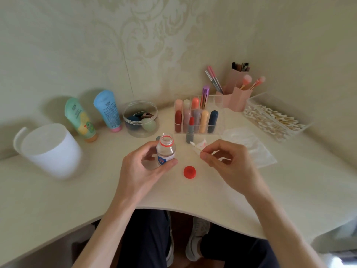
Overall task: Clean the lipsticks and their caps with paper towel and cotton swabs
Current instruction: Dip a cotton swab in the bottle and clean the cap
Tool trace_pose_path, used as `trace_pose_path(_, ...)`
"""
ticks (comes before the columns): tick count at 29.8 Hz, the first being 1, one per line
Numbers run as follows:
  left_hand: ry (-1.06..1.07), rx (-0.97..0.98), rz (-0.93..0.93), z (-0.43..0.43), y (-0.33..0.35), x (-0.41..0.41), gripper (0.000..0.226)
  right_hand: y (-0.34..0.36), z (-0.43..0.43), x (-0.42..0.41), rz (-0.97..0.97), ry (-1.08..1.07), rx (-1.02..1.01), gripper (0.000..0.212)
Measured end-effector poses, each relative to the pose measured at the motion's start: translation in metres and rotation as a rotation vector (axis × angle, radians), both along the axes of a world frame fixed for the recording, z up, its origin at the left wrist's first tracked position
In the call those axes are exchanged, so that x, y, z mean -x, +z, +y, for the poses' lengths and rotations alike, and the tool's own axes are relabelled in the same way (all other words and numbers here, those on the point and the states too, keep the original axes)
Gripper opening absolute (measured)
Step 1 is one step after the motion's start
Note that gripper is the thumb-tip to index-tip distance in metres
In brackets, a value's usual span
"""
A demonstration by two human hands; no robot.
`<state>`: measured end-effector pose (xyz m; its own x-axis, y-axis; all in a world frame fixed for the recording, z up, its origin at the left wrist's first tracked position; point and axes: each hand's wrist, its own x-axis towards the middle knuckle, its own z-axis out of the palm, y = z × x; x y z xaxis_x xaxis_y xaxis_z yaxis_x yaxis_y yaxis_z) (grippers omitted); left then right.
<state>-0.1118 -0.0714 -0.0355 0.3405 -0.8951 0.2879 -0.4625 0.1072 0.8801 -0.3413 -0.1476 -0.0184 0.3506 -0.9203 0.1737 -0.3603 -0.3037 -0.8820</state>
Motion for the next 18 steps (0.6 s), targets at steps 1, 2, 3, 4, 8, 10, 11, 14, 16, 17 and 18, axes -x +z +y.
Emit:
trace_pose_path(1, -0.003, -0.008, 0.002, 0.000, 0.000, 0.001, 0.038, -0.002, 0.003, 0.000, -0.022, -0.023, -0.019, 0.011)
trace_pose_path(2, -0.007, -0.017, 0.002, -0.001, 0.001, 0.001, 0.038, -0.003, 0.006, -0.001, -0.038, -0.036, -0.041, 0.011)
trace_pose_path(3, -0.016, -0.023, 0.003, -0.001, 0.001, 0.001, 0.040, -0.004, 0.008, -0.001, -0.050, -0.041, -0.065, 0.010)
trace_pose_path(4, -0.026, -0.027, 0.006, -0.001, 0.001, 0.002, 0.043, -0.004, 0.011, -0.002, -0.063, -0.041, -0.088, 0.009)
trace_pose_path(8, -0.062, -0.039, 0.026, -0.003, -0.001, 0.000, 0.049, -0.005, 0.017, -0.006, -0.103, -0.058, -0.129, 0.009)
trace_pose_path(10, -0.069, -0.044, 0.027, -0.003, -0.001, 0.001, 0.051, -0.004, 0.018, -0.008, -0.131, -0.072, -0.128, 0.009)
trace_pose_path(11, -0.067, -0.047, 0.021, -0.003, -0.002, 0.001, 0.053, -0.004, 0.018, -0.009, -0.140, -0.077, -0.124, 0.009)
trace_pose_path(14, -0.056, -0.063, 0.007, -0.003, -0.002, 0.002, 0.062, -0.005, 0.016, -0.010, -0.143, -0.098, -0.123, 0.010)
trace_pose_path(16, -0.041, -0.072, -0.002, -0.002, -0.003, 0.002, 0.073, -0.006, 0.015, -0.010, -0.148, -0.117, -0.124, 0.009)
trace_pose_path(17, -0.028, -0.068, -0.012, 0.000, -0.002, 0.002, 0.078, -0.005, 0.015, -0.010, -0.161, -0.124, -0.127, 0.008)
trace_pose_path(18, -0.008, -0.050, -0.032, 0.003, -0.002, 0.002, 0.079, -0.003, 0.016, -0.009, -0.182, -0.127, -0.128, 0.007)
